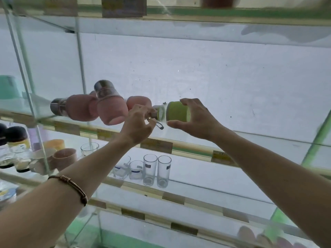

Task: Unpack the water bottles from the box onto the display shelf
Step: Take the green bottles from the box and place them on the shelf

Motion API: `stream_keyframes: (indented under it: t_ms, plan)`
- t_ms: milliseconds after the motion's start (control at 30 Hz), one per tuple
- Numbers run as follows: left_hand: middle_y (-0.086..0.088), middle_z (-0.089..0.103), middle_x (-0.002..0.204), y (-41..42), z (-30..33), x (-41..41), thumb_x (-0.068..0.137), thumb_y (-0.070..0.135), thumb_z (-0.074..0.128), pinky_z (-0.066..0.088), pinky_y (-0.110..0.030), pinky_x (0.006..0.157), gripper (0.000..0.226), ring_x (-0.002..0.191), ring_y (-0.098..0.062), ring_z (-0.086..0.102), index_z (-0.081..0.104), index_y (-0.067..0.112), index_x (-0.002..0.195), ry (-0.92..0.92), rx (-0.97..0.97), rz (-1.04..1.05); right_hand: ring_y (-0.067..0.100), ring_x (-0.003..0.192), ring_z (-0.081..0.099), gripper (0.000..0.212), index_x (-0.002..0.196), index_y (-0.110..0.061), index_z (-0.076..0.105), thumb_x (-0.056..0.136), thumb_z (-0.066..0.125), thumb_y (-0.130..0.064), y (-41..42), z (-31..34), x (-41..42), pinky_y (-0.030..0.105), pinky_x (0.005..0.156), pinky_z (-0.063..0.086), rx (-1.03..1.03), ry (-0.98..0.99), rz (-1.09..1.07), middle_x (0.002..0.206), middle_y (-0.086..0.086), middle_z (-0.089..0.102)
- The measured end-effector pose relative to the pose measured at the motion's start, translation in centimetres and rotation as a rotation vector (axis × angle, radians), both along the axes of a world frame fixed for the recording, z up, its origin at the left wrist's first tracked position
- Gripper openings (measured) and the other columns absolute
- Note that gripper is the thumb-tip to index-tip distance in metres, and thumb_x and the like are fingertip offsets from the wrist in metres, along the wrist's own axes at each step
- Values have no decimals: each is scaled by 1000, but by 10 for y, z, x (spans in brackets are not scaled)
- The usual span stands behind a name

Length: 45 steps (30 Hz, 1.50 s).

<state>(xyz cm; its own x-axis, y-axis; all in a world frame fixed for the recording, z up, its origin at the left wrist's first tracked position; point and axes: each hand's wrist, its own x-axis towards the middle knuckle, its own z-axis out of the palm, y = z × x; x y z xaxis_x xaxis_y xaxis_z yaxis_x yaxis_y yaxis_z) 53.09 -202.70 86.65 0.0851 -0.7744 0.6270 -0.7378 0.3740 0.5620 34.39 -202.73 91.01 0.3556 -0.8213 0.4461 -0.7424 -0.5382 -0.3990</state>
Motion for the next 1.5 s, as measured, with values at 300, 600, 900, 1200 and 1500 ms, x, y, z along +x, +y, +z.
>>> stream_keyframes:
  t_ms: [300, 600, 900, 1200, 1500]
  plan:
    - [1, 53, 113, 90, -32, -41, 89, 10, 57, 33, -15, 86, 24, 101, -9, 50, 62, 15, 112, 144, -25, -62, 11, 122, 44, 74, 140, -20, 38, 80, 67, -52, 86, -6, -22, 22, 96, 35, 32, -64, 53, 138, -1, 46]
    - [3, 49, 118, 187, -73, -78, 92, 22, 58, 35, -19, 85, 22, 102, -10, 51, 58, 20, 114, 144, 154, 12, 11, 117, 49, 71, 140, -21, 39, 83, 61, -55, 169, -34, -48, 32, 99, 42, 121, -41, 202, 131, -3, 53]
    - [7, 60, 107, 289, -131, -60, 96, 27, 52, 41, -15, 77, 23, 100, -9, 57, 59, 19, 116, 194, 418, 119, 14, 119, 48, 68, 140, -21, 40, 85, 58, -57, 228, -92, -14, 30, 94, 40, 283, 30, 367, 136, -2, 50]
    - [1, 49, 119, 370, -185, 9, 95, 25, 54, 44, -10, 73, 24, 93, -2, 55, 58, 20, 117, 267, 527, 240, 15, 116, 51, 66, 138, -19, 44, 85, 58, -55, 273, -133, 66, 30, 96, 42, 419, 145, 547, 134, -2, 52]
    - [1, 49, 116, 421, -252, 135, 94, 27, 54, 44, -20, 83, 22, 99, -11, 54, 59, 20, 114, 334, 721, 369, 18, 117, 50, 71, 138, -19, 43, 82, 58, -60, 301, -207, 211, 36, 97, 45, 589, 282, 638, 134, 3, 51]
